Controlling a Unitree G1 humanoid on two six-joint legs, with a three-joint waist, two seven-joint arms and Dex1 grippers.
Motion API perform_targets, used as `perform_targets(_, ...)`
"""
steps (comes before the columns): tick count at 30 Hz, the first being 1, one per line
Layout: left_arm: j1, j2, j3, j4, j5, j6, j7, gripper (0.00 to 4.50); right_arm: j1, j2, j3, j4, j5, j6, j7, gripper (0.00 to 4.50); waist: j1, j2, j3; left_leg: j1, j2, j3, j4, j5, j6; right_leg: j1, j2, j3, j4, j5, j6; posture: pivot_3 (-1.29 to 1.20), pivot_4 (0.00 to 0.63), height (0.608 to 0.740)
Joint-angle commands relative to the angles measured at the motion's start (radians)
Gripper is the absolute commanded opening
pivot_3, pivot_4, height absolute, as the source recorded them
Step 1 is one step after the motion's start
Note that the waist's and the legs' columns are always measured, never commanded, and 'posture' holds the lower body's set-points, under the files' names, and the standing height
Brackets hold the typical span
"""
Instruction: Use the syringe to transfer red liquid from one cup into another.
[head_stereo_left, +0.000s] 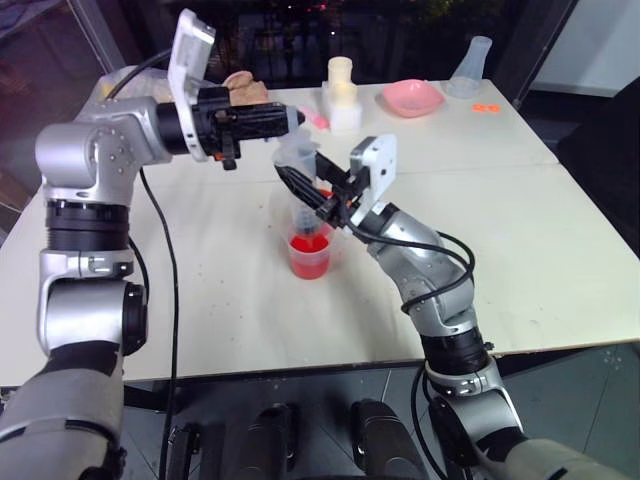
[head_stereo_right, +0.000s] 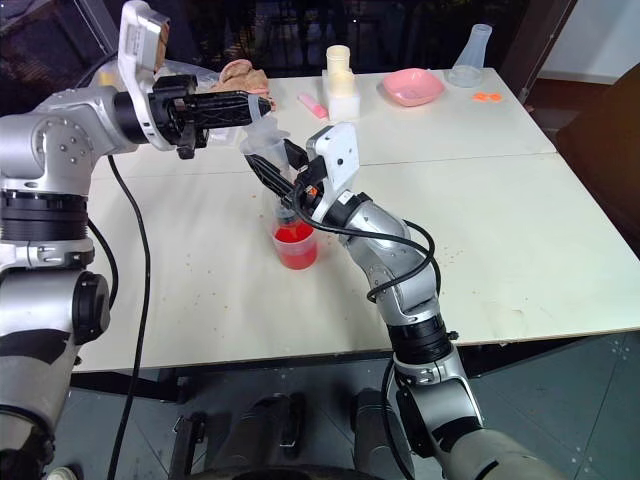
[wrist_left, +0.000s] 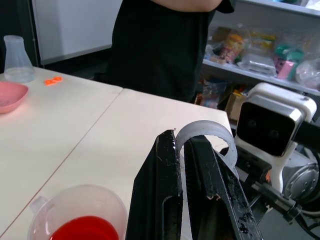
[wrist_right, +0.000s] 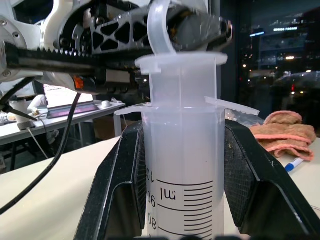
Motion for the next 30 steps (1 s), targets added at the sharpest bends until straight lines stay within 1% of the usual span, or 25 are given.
perform_targets(1, 0.020, -0.018, -0.044, -0.045, -0.021, 0.033, -0.030, 0.02, -0.086, 0.030, -0.052, -0.080, 0.032, -0.027, -0.040, 1.44, 0.000, 0.000, 0.000, 0.000, 0.000, 0.000, 0.000, 0.000, 0.000, 0.000, 0.000, 0.000, 0.000, 0.000, 0.000, 0.00, 0.150, 0.740)
perform_targets(8, 0.047, -0.018, -0.053, -0.073, -0.015, 0.036, -0.013, 0.02, -0.109, 0.033, -0.068, -0.089, 0.054, -0.008, -0.058, 1.44, -0.001, 0.000, 0.000, 0.000, 0.000, 0.000, 0.000, 0.000, 0.000, 0.000, 0.000, 0.000, 0.000, 0.000, 0.000, 0.00, 0.150, 0.740)
perform_targets(24, 0.042, -0.026, -0.043, -0.067, -0.027, 0.043, -0.001, 0.02, -0.110, 0.019, -0.073, -0.099, 0.064, 0.012, -0.054, 1.44, 0.000, 0.000, 0.000, 0.000, 0.000, 0.000, 0.000, 0.000, 0.000, 0.000, 0.000, 0.000, 0.000, 0.000, 0.000, 0.00, 0.150, 0.740)
perform_targets(26, 0.031, -0.034, -0.028, -0.050, -0.028, 0.043, 0.019, 0.71, -0.105, 0.016, -0.071, -0.101, 0.065, 0.014, -0.053, 1.44, 0.000, 0.000, 0.000, 0.000, 0.000, 0.000, 0.000, 0.000, 0.000, 0.000, 0.000, 0.000, 0.000, 0.000, 0.000, 0.00, 0.150, 0.740)
perform_targets(28, 0.027, -0.036, -0.020, -0.048, -0.032, 0.048, 0.026, 1.20, -0.103, 0.015, -0.071, -0.103, 0.065, 0.015, -0.053, 1.44, 0.001, 0.000, 0.000, 0.000, 0.000, 0.000, 0.000, 0.000, 0.000, 0.000, 0.000, 0.000, 0.000, 0.000, 0.000, 0.00, 0.150, 0.740)
perform_targets(30, 0.031, -0.035, -0.020, -0.056, -0.027, 0.038, 0.030, 1.78, -0.103, 0.014, -0.072, -0.103, 0.065, 0.016, -0.052, 1.44, -0.001, 0.000, 0.000, 0.000, 0.000, 0.000, 0.000, 0.000, 0.000, 0.000, 0.000, 0.000, 0.000, 0.000, 0.000, 0.00, 0.150, 0.740)
